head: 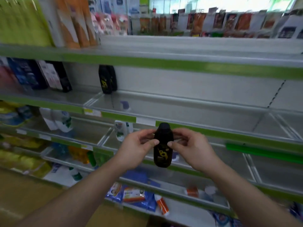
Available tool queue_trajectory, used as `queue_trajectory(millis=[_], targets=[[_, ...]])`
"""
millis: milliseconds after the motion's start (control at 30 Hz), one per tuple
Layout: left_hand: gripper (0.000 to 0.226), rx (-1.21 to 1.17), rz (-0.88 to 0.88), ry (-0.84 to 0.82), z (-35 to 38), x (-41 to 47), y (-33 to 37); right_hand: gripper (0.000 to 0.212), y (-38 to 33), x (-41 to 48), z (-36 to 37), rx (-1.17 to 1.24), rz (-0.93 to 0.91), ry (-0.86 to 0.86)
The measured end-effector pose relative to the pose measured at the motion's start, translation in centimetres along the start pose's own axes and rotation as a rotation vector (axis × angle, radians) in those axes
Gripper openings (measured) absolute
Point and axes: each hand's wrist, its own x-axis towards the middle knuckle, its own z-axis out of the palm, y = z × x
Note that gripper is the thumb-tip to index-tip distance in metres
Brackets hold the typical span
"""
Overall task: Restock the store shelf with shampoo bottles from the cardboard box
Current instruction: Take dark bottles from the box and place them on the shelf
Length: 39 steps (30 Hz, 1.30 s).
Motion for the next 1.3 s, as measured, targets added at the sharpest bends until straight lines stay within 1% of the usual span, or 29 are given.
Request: queue_trajectory(millis=[100,200,300,400,467,633,767,900,1000,1100,1167,1200,1267,1300], targets=[[0.032,0.03,0.067,0.042,-2.0,1.3,2.5,0.033,-2.9,2.0,-0.3,-0.033,-0.067,0.023],[0.034,0.061,0.103,0.043,-4.4,2.7,4.2,0.027,-5.3,4.1,0.1,0.001,-0.11,0.042],[0.036,0.108,0.152,0.043,-6.8,4.2,5.1,0.026,-7.1,6.4,1.5,0.01,-0.138,0.079],[0.04,0.082,0.181,0.062,-9.8,6.1,5.0,0.026,-8.7,9.1,3.6,0.021,-0.164,0.115],[0.04,0.067,0.197,0.066,-12.1,7.8,4.2,0.03,-9.8,11.0,5.2,-0.007,-0.172,0.135],[0.049,0.043,0.248,0.086,-18.1,13.1,1.6,0.031,-11.6,16.5,9.9,-0.073,-0.175,0.206],[0.051,0.025,0.23,0.072,-22.8,17.7,-0.9,0.033,-12.4,21.5,14.1,-0.051,-0.13,0.226],[0.037,0.012,0.193,0.043,-26.9,22.0,-3.0,0.03,-13.3,26.4,17.9,-0.043,-0.032,0.19],[0.037,0.027,0.186,0.054,-29.5,24.5,-4.6,0.029,-13.7,29.5,20.5,-0.045,-0.001,0.205],[0.04,0.006,0.184,0.101,-31.4,26.4,-6.3,0.022,-13.8,32.2,22.6,-0.038,0.068,0.23],[0.04,0.009,0.154,0.113,-32.2,27.4,-7.0,0.013,-13.8,33.7,23.8,-0.035,0.122,0.228],[0.039,0.007,0.134,0.114,-32.5,27.8,-7.4,0.012,-13.8,34.3,24.3,-0.036,0.133,0.229],[0.035,0.025,0.094,0.117,-33.1,28.6,-8.0,0.021,-13.6,35.3,25.2,-0.039,0.135,0.234],[0.034,0.038,0.078,0.119,-33.4,28.8,-8.3,0.021,-13.4,35.6,25.5,-0.043,0.137,0.234]])
